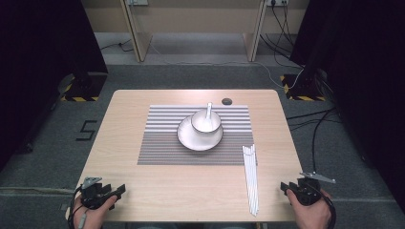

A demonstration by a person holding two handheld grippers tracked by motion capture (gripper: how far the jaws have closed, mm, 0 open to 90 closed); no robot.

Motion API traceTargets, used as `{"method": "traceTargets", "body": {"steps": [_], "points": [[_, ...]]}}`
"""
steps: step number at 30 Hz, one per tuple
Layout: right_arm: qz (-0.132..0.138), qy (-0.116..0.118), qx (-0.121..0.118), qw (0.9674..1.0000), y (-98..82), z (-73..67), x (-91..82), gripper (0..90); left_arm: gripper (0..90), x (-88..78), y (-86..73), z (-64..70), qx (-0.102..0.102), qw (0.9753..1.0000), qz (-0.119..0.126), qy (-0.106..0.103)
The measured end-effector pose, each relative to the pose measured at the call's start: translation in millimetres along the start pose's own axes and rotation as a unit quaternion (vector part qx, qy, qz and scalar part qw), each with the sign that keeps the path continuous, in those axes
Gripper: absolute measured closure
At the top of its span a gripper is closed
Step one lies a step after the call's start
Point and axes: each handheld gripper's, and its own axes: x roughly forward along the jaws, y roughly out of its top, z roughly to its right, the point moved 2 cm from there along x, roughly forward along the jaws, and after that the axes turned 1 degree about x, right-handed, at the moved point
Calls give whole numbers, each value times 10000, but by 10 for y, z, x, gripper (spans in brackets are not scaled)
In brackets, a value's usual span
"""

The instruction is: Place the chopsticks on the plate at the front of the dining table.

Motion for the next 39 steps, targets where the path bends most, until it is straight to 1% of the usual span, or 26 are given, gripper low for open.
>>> {"method": "traceTargets", "body": {"steps": [7, 11, 14, 15, 17, 18, 19, 21, 23, 24, 25, 26, 27, 28, 29, 30, 32, 33, 35, 37, 39], "points": [[-27, 14, -3, 10000, -2, -19, 0, 613, 381, 1, -2, 4, 7, 10000, -10, -10], [-53, 55, -12, 10000, 16, -71, -11, 613, 382, 1, -6, 8, -11, 10000, -12, -12], [-161, 150, -129, 9997, 89, -178, -13, 628, 381, -1, -6, 13, -2, 10000, -24, -18], [-235, 170, -97, 9995, 106, -211, -8, 634, 382, -2, -6, 14, -11, 10000, -19, -27], [-263, 185, -122, 9994, 125, -236, 4, 639, 382, -2, -7, 13, -15, 10000, -15, -30], [-422, 195, -128, 9988, 160, -296, 26, 646, 382, 0, -8, 11, -28, 10000, -14, -35], [-476, 194, -161, 9985, 179, -322, 40, 649, 382, 0, -8, 11, -28, 10000, -14, -35], [-614, 213, -128, 9978, 222, -388, 68, 655, 382, 6, -6, 11, -24, 10000, -17, -35], [-787, 210, -163, 9965, 268, -449, 109, 667, 382, 6, -7, 15, 9, 10000, -44, -44], [-787, 210, -163, 9965, 268, -449, 109, 667, 382, 6, -7, 15, 9, 10000, -44, -44], [-854, 208, -188, 9960, 293, -479, 132, 675, 382, 8, -7, 22, -3, 10000, -34, -52], [-1052, 191, -223, 9940, 340, -556, 186, 685, 381, 9, -8, 30, 4, 10000, -23, -60], [-1052, 191, -223, 9940, 340, -556, 186, 685, 382, 9, -8, 30, 4, 10000, -23, -60], [-1125, 189, -286, 9931, 374, -614, 234, 691, 382, 8, -11, 34, 16, 10000, -37, -68], [-1188, 173, -300, 9923, 391, -650, 260, 695, 382, 7, -11, 35, 22, 10000, -45, -64], [-1188, 173, -300, 9923, 391, -650, 260, 695, 382, 7, -11, 35, 22, 10000, -45, -64], [-1267, 174, -376, 9911, 434, -719, 321, 700, 382, 8, -13, 36, 27, 10000, -44, -72], [-1314, 109, -442, 9903, 470, -765, 371, 710, 382, 8, -13, 38, 25, 10000, -48, -69], [-1347, 88, -440, 9899, 481, -785, 388, 714, 381, 7, -15, 39, 29, 10000, -55, -77], [-1409, -2, -511, 9887, 521, -829, 439, 726, 381, 10, -16, 43, 26, 9999, -59, -86], [-1431, -23, -524, 9883, 540, -850, 461, 734, 382, 13, -15, 46, 39, 9999, -61, -95]]}}
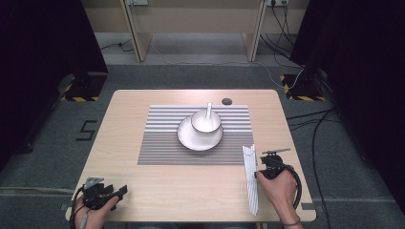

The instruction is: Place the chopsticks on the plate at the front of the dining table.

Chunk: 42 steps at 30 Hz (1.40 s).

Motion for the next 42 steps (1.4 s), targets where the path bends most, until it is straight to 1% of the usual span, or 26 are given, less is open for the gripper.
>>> {"method": "traceTargets", "body": {"steps": [1, 5, 7, 16, 18, 21, 23, 28, 34, 35, 42], "points": [[-16, -17, 37, 10000, 10, -11, 5, 740, 381, 1, 1, 1, 6, 10000, 2, 2], [-68, -71, 29, 9999, 25, -30, 25, 748, 382, -1, 2, 5, 33, 10000, -12, -13], [-120, -146, 0, 9998, 31, -35, 42, 753, 382, -3, 2, 6, 32, 10000, -14, -7], [-288, -214, 60, 9993, 51, -44, 74, 792, 381, -1, 2, 8, 40, 10000, -12, -12], [-346, -275, 108, 9990, 60, -25, 83, 804, 382, -1, 1, 7, 44, 10000, -15, -14], [-383, -302, 142, 9987, 61, -11, 84, 816, 381, 0, 1, 8, 48, 10000, -18, -16], [-446, -335, 248, 9981, 65, 16, 75, 833, 381, 2, 2, 10, 47, 10000, -13, -20], [-515, -352, 259, 9977, 82, 49, 68, 814, 381, 2, 3, 14, 50, 10000, -10, -24], [-551, -366, 228, 9975, 194, 90, 38, 791, 381, 5, 4, 17, 55, 10000, -19, -32], [-560, -361, 259, 9974, 221, 95, 34, 786, 382, 5, 3, 18, 58, 10000, -24, -24], [-608, -348, 257, 9972, 392, 102, 67, 777, 382, 6, 3, 21, 60, 10000, -25, -32]]}}
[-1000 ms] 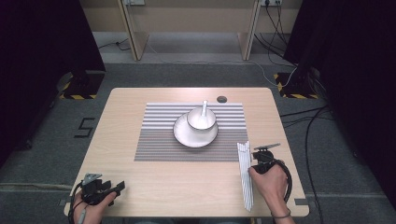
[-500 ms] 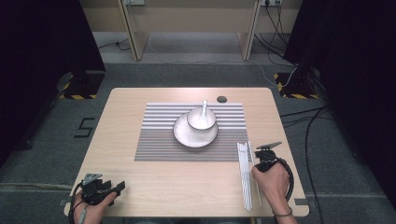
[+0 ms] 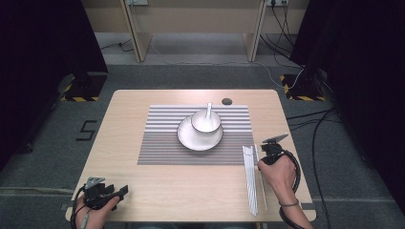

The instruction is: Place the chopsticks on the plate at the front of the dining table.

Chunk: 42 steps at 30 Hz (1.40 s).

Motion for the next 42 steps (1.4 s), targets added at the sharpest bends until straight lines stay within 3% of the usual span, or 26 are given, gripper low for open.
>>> {"method": "traceTargets", "body": {"steps": [29, 42], "points": [[-419, -237, -49, 9988, 73, -43, 120, 834, 382, 2, 2, 5, 20, 10000, -5, -4], [-586, -463, -209, 9970, 111, -99, 133, 830, 382, 4, 1, 7, 20, 10000, -11, -11]]}}
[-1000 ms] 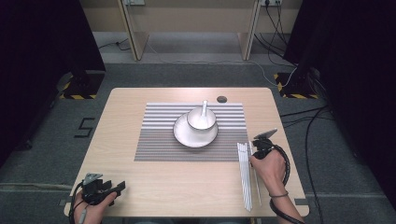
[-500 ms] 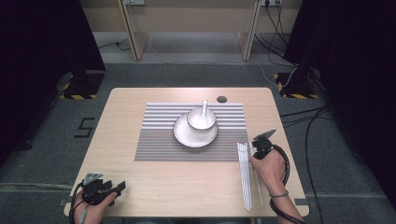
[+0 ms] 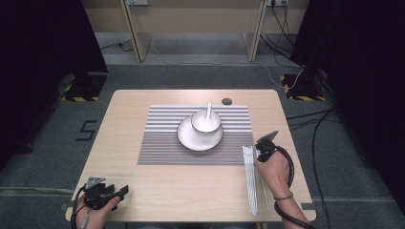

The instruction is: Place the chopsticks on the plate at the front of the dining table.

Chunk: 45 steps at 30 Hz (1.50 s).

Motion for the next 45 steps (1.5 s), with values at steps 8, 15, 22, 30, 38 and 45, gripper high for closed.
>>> {"method": "traceTargets", "body": {"steps": [8, 15, 22, 30, 38, 45], "points": [[-26, 18, 29, 10000, 5, 8, 0, 834, 382, 4, 1, 6, 15, 10000, -6, -8], [-30, 61, -3, 10000, 5, 13, 0, 810, 382, 4, 1, 5, 8, 10000, -4, -8], [-132, 15, -5, 9999, 30, 1, 1, 811, 382, 5, 0, 7, 20, 10000, -9, -5], [-97, -25, -6, 10000, 22, -5, 3, 815, 382, 1, 0, 8, 26, 10000, 3, -8], [-170, -3, 25, 9999, 7, -8, 0, 803, 382, 3, 2, 6, 20, 10000, -6, -1], [-226, -81, 133, 9996, 12, -21, -2, 839, 382, 1, 0, 6, 27, 10000, -5, -2]]}}
